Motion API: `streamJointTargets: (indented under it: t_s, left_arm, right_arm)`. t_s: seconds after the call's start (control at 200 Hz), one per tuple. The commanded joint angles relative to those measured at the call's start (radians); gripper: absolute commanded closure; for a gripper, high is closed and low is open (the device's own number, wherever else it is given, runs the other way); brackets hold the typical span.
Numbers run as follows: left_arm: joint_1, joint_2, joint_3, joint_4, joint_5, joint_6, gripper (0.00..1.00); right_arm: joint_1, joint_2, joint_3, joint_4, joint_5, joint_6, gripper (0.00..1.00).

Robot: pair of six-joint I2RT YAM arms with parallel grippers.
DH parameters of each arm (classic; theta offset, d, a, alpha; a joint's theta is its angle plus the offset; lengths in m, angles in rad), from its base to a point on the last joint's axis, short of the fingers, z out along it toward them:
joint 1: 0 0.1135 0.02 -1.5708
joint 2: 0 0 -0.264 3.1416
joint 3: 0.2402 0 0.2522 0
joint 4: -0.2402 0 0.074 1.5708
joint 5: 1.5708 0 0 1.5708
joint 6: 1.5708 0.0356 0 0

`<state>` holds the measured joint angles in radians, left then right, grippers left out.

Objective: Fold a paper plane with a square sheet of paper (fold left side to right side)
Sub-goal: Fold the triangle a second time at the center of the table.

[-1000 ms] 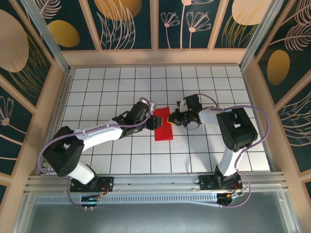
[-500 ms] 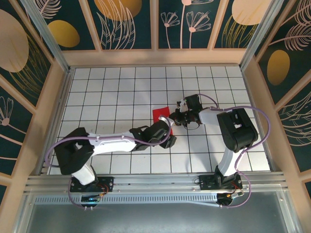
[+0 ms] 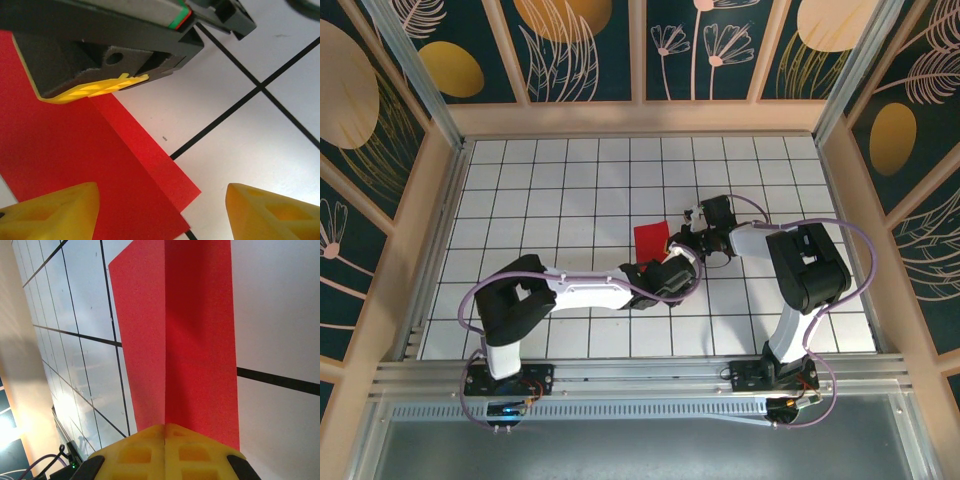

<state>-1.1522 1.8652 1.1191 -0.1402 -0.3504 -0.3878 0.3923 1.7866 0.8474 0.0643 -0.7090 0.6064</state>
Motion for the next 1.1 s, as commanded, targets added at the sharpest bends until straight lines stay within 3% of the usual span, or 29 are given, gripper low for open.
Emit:
streamJointTargets:
  t_s: [0.0,0.525,0.701,0.896,1.096]
  left_arm:
    - [-0.001,0.017,0.022,-0.04,-0.045,0.017,0.38]
    - [-0.001,-0.041,-0.012,-0.02,-0.006,-0.014,1.0]
    - [0.004,-0.07,-0.014,-0.018,0.02,-0.035,1.0]
    - [0.066,-0.117,-0.046,0.04,0.207,-0.089,1.0]
    - [0.155,-0.177,-0.116,0.146,0.415,-0.174,1.0]
  right_arm:
    - [-0.007,-0.032,-0.016,0.006,-0.017,0.004,1.0]
    - [-0.008,-0.03,0.02,-0.019,-0.001,-0.01,1.0]
    - [-0.024,-0.087,0.031,-0.017,0.028,-0.024,0.87]
    - [-0.096,-0.214,-0.027,-0.019,0.064,-0.047,0.69]
    - [-0.17,-0.344,-0.146,-0.072,0.075,-0.112,0.67]
